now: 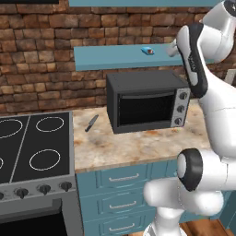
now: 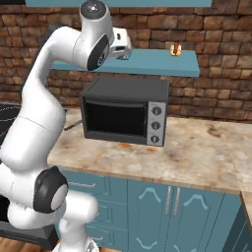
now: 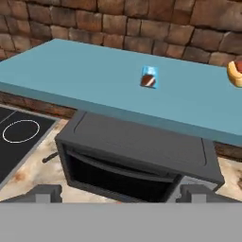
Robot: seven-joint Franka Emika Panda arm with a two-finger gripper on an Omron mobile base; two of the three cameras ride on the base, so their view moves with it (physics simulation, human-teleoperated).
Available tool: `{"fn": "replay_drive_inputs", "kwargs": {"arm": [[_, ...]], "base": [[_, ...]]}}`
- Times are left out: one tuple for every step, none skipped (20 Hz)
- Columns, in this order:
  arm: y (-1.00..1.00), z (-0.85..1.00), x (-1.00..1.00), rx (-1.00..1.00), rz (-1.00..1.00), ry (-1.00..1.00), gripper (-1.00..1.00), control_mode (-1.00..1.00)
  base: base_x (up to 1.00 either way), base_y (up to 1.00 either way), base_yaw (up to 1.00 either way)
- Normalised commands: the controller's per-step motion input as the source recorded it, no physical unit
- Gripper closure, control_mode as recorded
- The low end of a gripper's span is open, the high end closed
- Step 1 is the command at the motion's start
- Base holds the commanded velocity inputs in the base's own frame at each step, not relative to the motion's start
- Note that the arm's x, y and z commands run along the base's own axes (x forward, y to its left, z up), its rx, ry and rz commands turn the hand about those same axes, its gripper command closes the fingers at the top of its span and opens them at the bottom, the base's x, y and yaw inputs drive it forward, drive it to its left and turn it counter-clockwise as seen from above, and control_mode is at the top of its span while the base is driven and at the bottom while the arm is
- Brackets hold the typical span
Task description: Pick the boxed food and bar from the counter and place them in the cabinets closest to them.
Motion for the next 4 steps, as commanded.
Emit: {"fn": "replay_drive_inputs", "kwargs": {"arm": [[0.0, 0.0, -1.0, 0.0, 0.0, -0.35, -1.0, -1.0], [0.0, 0.0, -1.0, 0.0, 0.0, -0.36, -1.0, -1.0], [0.0, 0.0, -1.0, 0.02, 0.0, -0.36, -1.0, -1.0], [0.0, 0.0, -1.0, 0.03, 0.0, -0.36, -1.0, -1.0]], "base": [[0.0, 0.0, 0.0], [0.0, 0.0, 0.0], [0.0, 0.0, 0.0], [0.0, 0.0, 0.0]]}}
